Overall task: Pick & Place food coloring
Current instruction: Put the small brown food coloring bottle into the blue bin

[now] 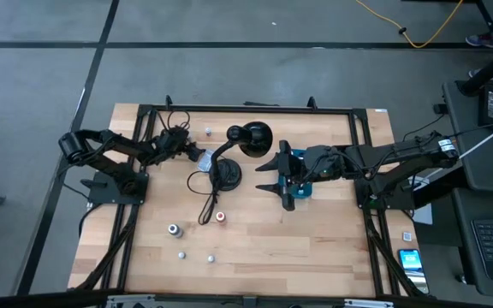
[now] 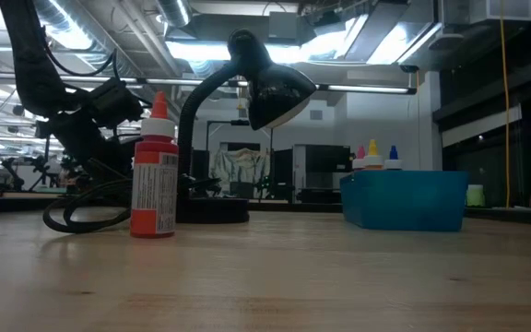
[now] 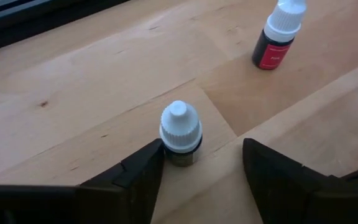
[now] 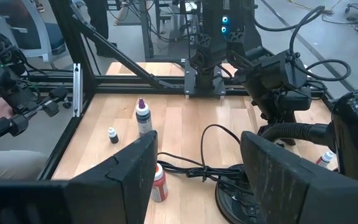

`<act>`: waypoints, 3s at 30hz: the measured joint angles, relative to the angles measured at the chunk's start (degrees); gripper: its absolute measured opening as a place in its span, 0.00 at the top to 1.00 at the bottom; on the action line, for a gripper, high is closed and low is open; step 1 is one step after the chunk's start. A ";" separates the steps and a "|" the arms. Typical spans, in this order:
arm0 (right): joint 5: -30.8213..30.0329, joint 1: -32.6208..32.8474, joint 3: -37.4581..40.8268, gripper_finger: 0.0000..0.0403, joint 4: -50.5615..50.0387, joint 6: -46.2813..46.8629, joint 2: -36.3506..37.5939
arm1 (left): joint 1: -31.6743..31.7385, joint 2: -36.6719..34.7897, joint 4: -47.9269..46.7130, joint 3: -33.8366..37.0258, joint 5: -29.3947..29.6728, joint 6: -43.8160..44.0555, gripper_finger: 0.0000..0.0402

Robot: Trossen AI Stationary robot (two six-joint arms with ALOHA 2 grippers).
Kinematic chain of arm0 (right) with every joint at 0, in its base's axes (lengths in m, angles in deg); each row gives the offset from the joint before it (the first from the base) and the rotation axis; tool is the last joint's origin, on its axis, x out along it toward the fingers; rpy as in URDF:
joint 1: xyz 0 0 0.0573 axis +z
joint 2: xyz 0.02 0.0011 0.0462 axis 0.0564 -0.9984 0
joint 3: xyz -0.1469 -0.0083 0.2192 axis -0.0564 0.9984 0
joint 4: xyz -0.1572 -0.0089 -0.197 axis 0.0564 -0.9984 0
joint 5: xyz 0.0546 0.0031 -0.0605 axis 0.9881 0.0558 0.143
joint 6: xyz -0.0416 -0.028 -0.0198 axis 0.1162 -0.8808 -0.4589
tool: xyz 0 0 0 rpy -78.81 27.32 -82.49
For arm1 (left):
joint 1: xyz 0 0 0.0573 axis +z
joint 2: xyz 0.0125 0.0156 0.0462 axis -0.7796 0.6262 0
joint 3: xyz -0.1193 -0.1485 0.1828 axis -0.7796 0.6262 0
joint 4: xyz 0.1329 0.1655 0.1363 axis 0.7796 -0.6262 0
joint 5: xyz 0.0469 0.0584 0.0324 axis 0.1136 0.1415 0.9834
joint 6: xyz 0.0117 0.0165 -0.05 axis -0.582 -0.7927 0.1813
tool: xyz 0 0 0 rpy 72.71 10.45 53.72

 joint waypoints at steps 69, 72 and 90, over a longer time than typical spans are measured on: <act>-0.53 -5.89 -23.54 0.30 -14.34 -7.19 -2.10 | -38.67 -25.39 -55.37 -52.35 -1.62 -5.00 0.84; -0.05 -6.42 -26.71 0.30 -17.02 -7.17 -4.48 | -40.97 -21.98 -56.33 -55.14 -1.59 -5.02 0.84; 6.43 -6.39 -41.35 0.29 -32.00 -2.26 -18.77 | -49.02 -3.61 -63.03 -69.36 0.30 -10.09 0.84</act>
